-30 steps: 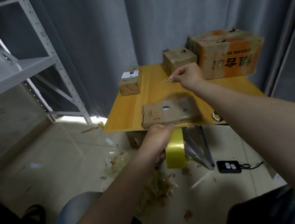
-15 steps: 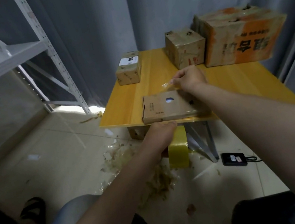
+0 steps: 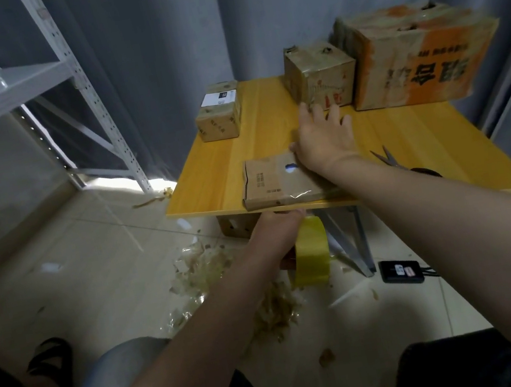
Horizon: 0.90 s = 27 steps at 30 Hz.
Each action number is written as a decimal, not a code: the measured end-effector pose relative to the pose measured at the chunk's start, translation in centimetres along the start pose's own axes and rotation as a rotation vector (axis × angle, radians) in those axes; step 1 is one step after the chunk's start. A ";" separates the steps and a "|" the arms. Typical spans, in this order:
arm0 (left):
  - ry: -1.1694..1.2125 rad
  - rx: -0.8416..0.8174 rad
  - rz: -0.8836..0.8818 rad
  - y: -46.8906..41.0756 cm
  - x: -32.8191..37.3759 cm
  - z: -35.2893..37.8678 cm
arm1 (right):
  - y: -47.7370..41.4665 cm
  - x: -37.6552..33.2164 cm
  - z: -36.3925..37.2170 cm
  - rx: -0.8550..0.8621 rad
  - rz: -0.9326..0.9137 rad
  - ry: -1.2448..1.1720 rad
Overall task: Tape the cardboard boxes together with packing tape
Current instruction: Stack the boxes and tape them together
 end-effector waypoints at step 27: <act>0.106 0.036 0.121 0.8 -0.8 0.2 | 7.8 6.3 -7.0 -0.048 0.262 -0.252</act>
Point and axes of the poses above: each hand's wrist, its own y-axis away from the middle knuckle, its own z-axis out of the palm, x = y × z, the point moved 9 cm from there along -y, towards the middle knuckle, and after that the axes turned 4 degrees about x, right-handed, at the moved point
